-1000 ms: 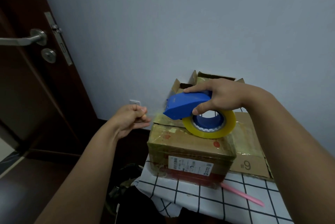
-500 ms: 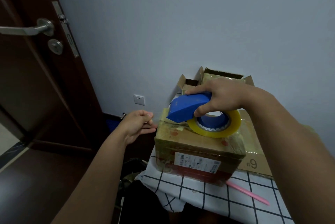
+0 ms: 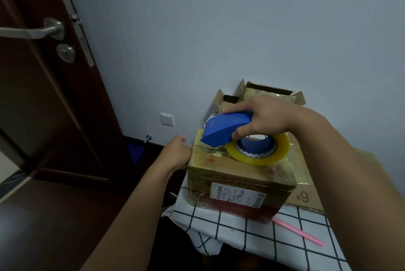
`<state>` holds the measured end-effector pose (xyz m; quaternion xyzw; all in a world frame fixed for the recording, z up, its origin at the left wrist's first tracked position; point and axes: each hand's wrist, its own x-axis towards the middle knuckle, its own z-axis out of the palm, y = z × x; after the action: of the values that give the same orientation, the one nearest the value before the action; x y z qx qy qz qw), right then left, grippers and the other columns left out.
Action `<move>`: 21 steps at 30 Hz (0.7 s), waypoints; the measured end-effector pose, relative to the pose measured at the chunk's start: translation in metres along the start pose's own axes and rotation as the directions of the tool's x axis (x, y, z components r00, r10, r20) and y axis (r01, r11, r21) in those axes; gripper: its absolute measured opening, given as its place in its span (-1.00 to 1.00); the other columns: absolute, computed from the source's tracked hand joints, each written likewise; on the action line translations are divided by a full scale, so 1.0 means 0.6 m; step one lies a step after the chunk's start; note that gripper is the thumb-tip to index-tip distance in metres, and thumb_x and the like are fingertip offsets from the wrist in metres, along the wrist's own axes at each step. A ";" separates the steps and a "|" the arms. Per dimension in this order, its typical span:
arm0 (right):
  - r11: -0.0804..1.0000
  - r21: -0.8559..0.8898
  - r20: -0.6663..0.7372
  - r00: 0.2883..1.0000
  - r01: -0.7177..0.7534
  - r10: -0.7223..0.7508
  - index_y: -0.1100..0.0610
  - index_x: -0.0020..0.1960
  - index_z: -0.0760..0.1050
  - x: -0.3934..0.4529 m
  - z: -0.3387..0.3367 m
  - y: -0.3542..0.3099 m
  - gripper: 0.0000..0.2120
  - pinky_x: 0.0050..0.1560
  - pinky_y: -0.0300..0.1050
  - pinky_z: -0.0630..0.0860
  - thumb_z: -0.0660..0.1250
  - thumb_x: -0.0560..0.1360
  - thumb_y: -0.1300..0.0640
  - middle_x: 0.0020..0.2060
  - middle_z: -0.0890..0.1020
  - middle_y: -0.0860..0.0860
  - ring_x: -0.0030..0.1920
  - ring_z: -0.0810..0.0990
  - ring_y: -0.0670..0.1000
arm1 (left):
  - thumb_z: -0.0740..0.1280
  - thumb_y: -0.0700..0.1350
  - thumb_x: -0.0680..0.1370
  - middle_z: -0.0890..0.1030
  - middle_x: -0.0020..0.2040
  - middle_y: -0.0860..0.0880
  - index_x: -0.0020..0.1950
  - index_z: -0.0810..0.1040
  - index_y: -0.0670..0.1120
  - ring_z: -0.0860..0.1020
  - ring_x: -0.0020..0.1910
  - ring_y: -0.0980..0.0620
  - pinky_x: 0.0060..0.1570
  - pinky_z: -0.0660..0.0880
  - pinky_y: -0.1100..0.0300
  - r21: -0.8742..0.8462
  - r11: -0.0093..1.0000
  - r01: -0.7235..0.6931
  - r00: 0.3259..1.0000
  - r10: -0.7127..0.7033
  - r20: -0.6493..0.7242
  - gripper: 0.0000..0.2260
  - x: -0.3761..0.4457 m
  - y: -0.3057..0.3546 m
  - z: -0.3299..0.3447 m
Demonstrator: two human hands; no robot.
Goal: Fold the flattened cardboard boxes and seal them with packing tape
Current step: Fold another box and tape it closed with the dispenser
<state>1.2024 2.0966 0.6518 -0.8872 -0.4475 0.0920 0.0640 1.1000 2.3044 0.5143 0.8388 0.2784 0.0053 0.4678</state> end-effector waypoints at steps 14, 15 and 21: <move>1.000 0.023 -0.035 0.999 -0.014 0.015 -0.26 0.46 0.33 -0.003 0.003 0.000 -0.33 0.10 -0.08 0.38 0.40 0.39 -0.32 0.12 0.47 -0.18 0.07 0.46 -0.06 | 0.43 0.20 0.46 0.56 0.21 0.29 0.48 0.16 0.35 0.54 0.19 0.27 0.22 0.51 0.07 -0.187 0.923 -0.335 0.923 0.362 0.132 -0.32 -0.098 -0.014 0.030; 1.000 0.023 -0.042 0.999 -0.015 0.016 -0.26 0.46 0.33 -0.005 0.003 -0.001 -0.33 0.09 -0.09 0.38 0.40 0.39 -0.32 0.12 0.47 -0.18 0.07 0.45 -0.06 | 0.42 0.26 0.43 0.54 0.27 0.25 0.52 0.09 0.33 0.52 0.24 0.22 0.26 0.49 0.03 -0.174 0.927 -0.332 0.927 0.355 0.125 -0.25 -0.097 -0.015 0.030; 1.000 0.001 -0.053 0.998 -0.015 0.015 -0.23 0.50 0.29 -0.012 0.000 -0.005 -0.31 0.11 -0.08 0.39 0.37 0.42 -0.32 0.29 0.49 -0.12 0.10 0.43 -0.06 | 0.39 0.22 0.49 0.54 0.23 0.25 0.50 0.13 0.34 0.53 0.21 0.21 0.24 0.51 -0.03 -0.108 0.930 -0.351 0.922 0.364 0.132 -0.34 -0.085 -0.010 0.022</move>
<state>1.1961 2.0926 0.6530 -0.8926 -0.4391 0.0690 0.0756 1.0577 2.2727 0.5152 0.8536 0.0843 0.0391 0.5126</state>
